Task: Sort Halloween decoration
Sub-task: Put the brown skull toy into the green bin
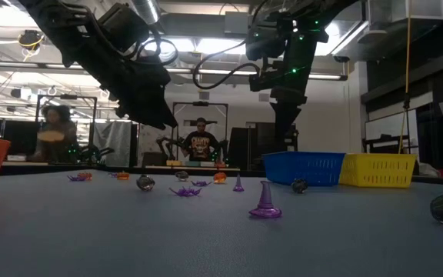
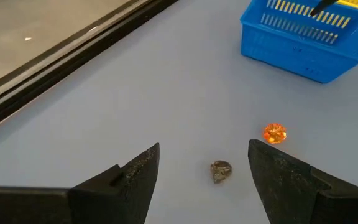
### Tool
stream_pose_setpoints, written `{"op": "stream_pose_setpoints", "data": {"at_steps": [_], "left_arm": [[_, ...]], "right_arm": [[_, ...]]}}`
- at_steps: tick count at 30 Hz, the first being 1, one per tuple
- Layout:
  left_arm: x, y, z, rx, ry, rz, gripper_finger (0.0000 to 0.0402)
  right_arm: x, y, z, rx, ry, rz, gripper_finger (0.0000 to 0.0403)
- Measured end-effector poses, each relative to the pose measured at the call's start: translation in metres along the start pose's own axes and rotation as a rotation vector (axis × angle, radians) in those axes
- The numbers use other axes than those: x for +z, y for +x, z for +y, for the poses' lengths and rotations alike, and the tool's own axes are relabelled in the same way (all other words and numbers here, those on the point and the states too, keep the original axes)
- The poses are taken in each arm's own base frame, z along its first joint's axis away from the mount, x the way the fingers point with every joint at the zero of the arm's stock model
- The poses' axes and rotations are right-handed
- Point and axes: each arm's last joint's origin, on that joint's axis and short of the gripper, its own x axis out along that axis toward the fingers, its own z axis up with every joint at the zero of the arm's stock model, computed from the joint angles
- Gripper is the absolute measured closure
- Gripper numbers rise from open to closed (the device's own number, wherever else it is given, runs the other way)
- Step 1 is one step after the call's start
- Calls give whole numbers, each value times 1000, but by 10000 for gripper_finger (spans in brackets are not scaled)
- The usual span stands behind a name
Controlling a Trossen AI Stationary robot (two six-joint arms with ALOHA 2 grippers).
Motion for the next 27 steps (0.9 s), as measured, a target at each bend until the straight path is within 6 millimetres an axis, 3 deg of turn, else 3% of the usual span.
{"op": "stream_pose_setpoints", "data": {"at_steps": [6,12,27], "left_arm": [[0,4,-2,-24,23,-13,172],[0,22,-10,-136,23,-68,173],[-41,64,-11,-94,64,124,173]], "right_arm": [[0,0,0,0,0,-1,236],[1,0,0,-1,2,-14,236],[3,0,0,-2,4,-31,236]]}}
